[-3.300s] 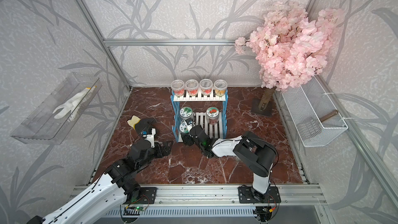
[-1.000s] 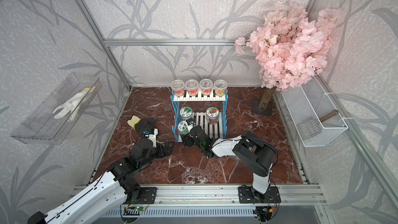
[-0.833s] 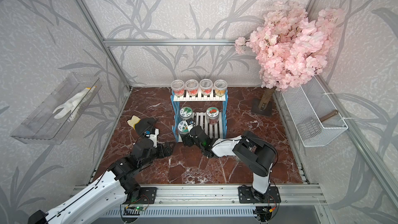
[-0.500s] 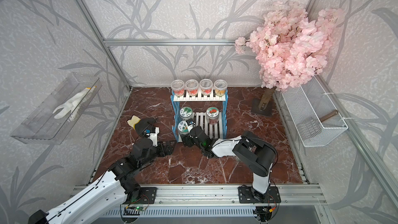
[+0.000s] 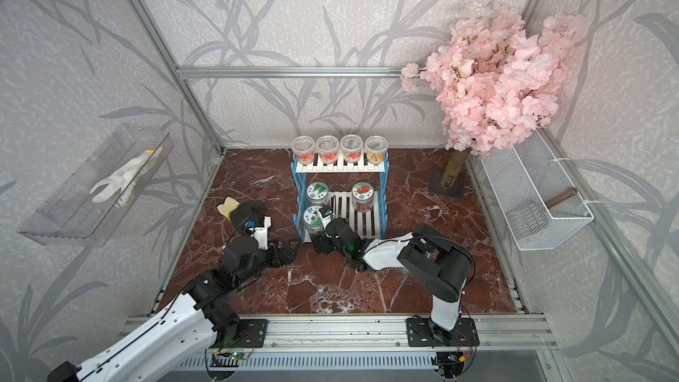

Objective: Place the seed container on the shelf
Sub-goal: Place the seed jar on the shelf, then pick up the seed jar at the center of the board.

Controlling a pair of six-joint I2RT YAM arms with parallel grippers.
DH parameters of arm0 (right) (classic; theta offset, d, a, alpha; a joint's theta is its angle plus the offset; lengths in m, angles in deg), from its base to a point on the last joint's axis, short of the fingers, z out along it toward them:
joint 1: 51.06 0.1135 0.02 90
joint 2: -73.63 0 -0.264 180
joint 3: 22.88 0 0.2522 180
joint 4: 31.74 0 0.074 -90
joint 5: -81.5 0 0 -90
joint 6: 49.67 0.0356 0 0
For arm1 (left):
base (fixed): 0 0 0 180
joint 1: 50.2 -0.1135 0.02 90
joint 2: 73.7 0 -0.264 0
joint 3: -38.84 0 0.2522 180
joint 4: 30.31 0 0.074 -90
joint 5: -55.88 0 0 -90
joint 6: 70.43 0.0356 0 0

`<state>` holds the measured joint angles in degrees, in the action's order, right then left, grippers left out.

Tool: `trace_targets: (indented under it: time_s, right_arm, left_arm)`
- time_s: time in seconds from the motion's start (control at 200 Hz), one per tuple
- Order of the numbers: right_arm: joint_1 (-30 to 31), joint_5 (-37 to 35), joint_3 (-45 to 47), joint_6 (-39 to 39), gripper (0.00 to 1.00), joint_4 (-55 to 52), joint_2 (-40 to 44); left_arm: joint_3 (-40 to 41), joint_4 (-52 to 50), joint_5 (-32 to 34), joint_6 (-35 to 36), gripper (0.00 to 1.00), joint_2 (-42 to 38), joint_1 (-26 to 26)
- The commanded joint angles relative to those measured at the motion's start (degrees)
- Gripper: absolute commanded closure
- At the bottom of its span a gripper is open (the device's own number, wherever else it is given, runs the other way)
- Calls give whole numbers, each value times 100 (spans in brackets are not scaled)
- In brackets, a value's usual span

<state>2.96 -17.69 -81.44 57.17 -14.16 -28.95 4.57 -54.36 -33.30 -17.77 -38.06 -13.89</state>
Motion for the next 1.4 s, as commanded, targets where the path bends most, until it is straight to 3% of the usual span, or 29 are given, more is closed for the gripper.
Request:
trace_targets:
  time_s: [0.0,0.245,0.54,0.63,0.9,1.01,1.105,1.215,1.395]
  right_arm:
    - [3,319,228,-190,4,-180,455]
    - [12,1353,803,-62,3,-883,1548]
    - [29,1633,689,330,3,-3134,3187]
    - [73,1390,716,449,3,-3916,3947]
    - [69,-364,786,1459,5,-6276,6223]
    - [-32,-1073,418,2137,6,-7694,6415]
    - [-455,-1183,282,2505,5,-8482,6334]
    - [-1125,-830,303,2613,5,-8715,6220]
    - [-1586,-722,356,2735,1,-8556,6044]
  left_arm:
    - [-83,53,-202,157,0,-73,-15]
    - [-245,645,-1185,384,0,279,58]
    - [-537,729,-1215,740,0,511,587]
    - [-640,807,-992,952,0,692,979]
    - [-1310,849,-485,1344,0,1622,1784]
    - [-1584,978,-562,1443,0,2144,1921]
    - [-1841,1040,-664,1459,0,2667,2052]
    - [-2009,1293,-780,1424,0,3128,2202]
    - [-2238,1317,-899,1405,0,3615,2343]
